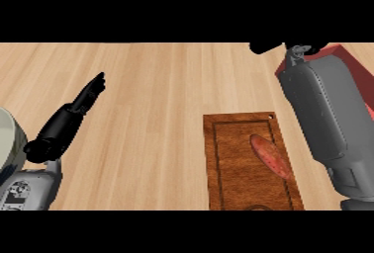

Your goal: Pick the lemon from the cutting board and place it in the cardboard box

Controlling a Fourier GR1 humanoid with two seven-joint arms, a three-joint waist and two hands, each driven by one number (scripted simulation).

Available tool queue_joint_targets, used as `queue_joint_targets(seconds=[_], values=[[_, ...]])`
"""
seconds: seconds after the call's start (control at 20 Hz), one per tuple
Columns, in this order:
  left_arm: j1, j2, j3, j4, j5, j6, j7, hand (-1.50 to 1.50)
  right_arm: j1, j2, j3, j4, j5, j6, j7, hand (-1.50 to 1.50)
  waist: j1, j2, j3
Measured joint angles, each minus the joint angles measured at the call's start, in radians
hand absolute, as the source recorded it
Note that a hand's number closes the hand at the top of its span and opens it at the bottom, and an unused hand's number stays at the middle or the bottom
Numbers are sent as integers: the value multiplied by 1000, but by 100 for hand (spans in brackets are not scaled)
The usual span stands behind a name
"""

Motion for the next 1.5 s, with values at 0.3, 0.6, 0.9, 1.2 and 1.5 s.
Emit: queue_joint_targets(seconds=[0.3, 0.6, 0.9, 1.2, 1.5], values=[[-6, -4, 6, 3, -2, -9, 1, 0, -12, -121, -125, 40, -29, -25, -2, 150, -1, 1, 0], [0, -2, 20, 7, -5, -19, -11, 0, 37, -237, -182, 113, -48, 13, -71, 150, -1, 1, 0], [-6, -7, 24, 22, -7, -24, -18, 0, 53, -331, -249, 262, -132, 186, -156, 150, 1, 3, 0], [1, -15, 22, 4, -14, -26, -10, 0, 79, -397, -274, 374, -182, 328, -246, 150, 4, 3, 0], [17, -22, 21, -11, -20, -29, -5, 0, 110, -461, -301, 454, -237, 470, -359, -150, 4, 2, 0]])
